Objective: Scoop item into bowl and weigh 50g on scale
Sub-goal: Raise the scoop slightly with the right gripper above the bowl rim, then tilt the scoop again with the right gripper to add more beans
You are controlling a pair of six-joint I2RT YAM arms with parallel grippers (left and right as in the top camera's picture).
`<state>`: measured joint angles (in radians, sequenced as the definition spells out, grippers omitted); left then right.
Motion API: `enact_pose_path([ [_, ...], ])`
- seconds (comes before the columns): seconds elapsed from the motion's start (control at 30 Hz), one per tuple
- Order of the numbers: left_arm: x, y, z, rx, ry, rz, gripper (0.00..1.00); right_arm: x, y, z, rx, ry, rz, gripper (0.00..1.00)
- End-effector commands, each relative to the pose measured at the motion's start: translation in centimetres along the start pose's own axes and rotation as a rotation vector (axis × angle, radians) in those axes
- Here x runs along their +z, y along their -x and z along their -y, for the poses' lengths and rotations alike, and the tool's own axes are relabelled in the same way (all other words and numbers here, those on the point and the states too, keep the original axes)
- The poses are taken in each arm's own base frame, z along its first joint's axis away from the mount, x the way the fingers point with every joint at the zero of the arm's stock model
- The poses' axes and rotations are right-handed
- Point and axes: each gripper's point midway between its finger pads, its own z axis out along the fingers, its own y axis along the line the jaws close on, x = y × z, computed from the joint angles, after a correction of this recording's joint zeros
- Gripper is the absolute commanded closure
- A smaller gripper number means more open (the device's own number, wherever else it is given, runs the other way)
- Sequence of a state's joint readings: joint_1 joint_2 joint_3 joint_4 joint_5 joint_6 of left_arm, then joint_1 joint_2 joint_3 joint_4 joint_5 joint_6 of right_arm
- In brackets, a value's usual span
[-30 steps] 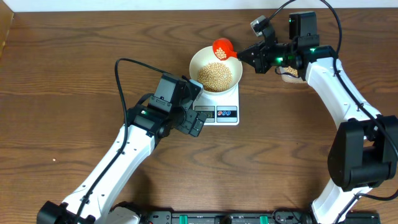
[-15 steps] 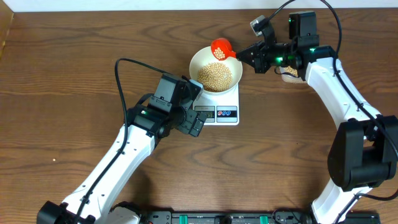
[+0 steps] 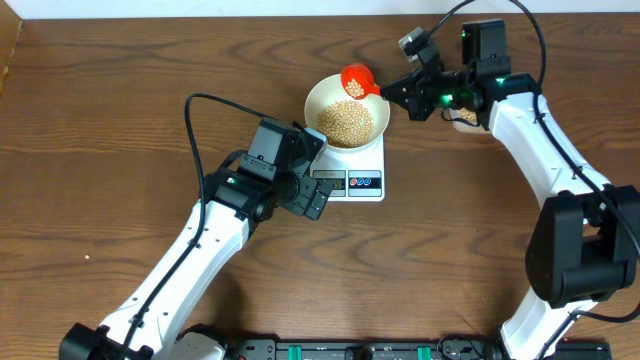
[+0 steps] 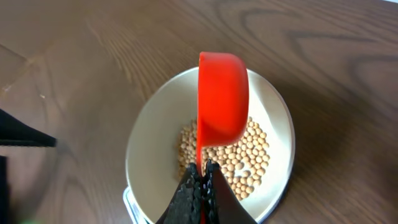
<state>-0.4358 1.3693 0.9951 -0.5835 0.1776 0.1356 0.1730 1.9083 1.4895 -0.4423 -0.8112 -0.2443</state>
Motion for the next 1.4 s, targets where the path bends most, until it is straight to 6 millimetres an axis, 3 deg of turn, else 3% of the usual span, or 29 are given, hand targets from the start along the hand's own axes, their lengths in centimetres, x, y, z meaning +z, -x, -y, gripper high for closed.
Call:
enact_pose_path([
  [0.0,-0.1,0.2,-0.1,0.015,0.006,0.002,0.02,0.9,-0.2,-0.8,-0.09,-0.028,-0.033,0.99],
  [1.37,-0.1,0.3,-0.1,0.015,0.006,0.002,0.02,1.9,-1.0,-0.2,-0.247,-0.128,-0.107,0.99],
])
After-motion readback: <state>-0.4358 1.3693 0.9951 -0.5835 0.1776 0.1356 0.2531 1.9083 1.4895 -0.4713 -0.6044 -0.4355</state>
